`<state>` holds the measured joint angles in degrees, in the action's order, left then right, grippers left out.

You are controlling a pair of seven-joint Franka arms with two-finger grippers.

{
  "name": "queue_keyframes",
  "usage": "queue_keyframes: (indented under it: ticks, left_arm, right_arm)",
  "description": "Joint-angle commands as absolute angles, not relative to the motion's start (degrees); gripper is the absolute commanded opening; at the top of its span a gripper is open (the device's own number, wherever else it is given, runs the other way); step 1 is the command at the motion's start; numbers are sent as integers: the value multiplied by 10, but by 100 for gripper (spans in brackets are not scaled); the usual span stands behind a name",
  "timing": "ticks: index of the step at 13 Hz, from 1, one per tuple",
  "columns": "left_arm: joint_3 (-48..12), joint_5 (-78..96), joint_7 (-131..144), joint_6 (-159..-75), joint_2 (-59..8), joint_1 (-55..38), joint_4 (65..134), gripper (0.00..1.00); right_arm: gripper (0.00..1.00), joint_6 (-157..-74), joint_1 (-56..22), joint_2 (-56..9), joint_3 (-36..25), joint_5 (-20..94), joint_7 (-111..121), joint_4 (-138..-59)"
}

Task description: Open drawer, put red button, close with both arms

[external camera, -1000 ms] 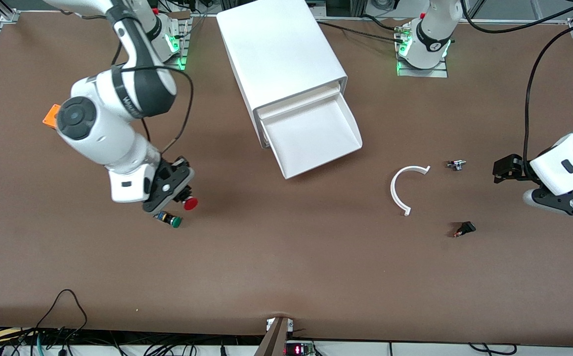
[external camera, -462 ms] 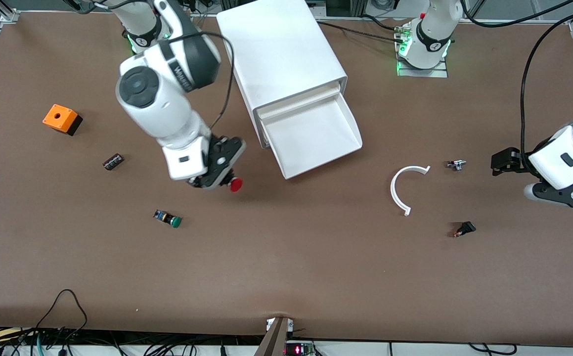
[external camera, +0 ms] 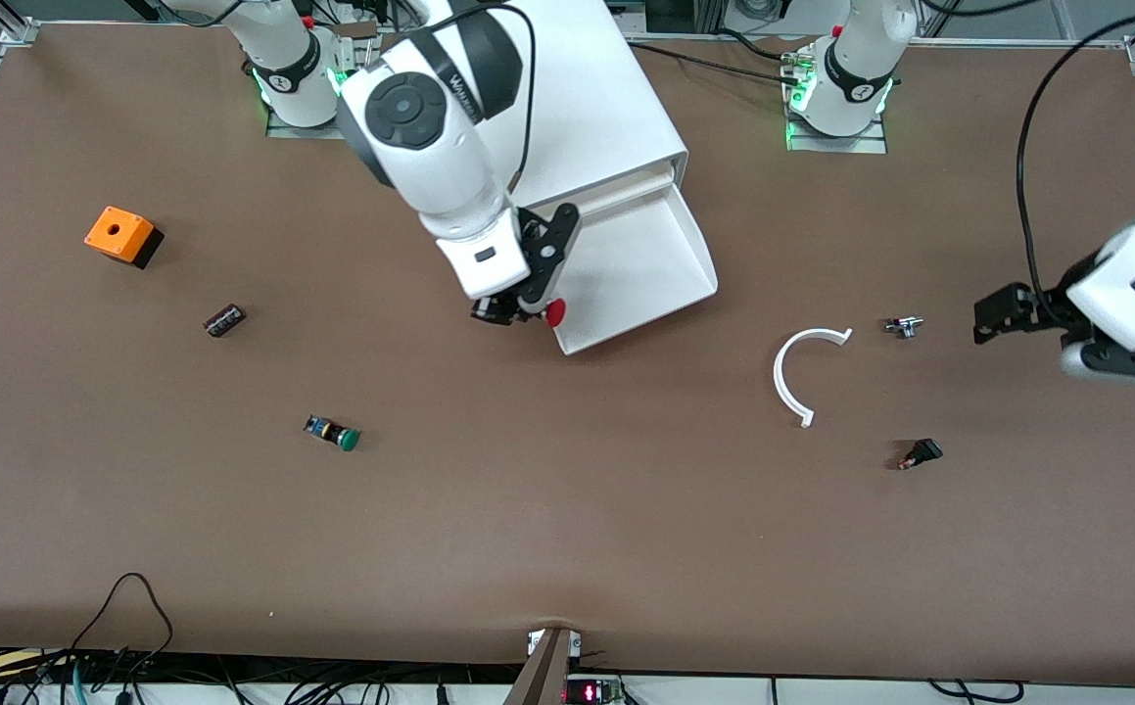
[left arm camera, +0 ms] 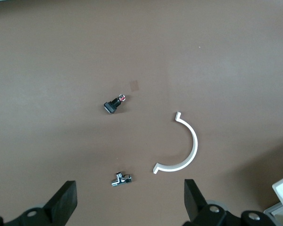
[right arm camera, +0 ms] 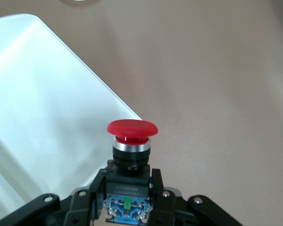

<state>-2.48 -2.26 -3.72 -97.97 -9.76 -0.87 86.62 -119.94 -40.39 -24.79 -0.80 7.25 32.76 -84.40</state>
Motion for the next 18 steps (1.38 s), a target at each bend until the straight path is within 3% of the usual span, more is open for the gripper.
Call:
queue_keyframes:
  ticks: [1,6,9,18]
  left_arm:
    - [-6,-47,-39,-1011,-15,-36,975,100]
    - [-29,-48,-38,-960,-15,-33,953,100]
    - [-29,-42,-38,-972,-18,-29,949,100]
    - [-29,-39,-33,-969,-22,-30,949,100]
  right_arm:
    - [23,-1187,-422,-265,-14,97,391,-809]
    - [22,-1184,-464,-289,-16,91,532,-805]
    - [22,-1180,-492,-302,-21,77,570,-803]
    - [22,-1179,-493,-341,-25,69,657,-787]
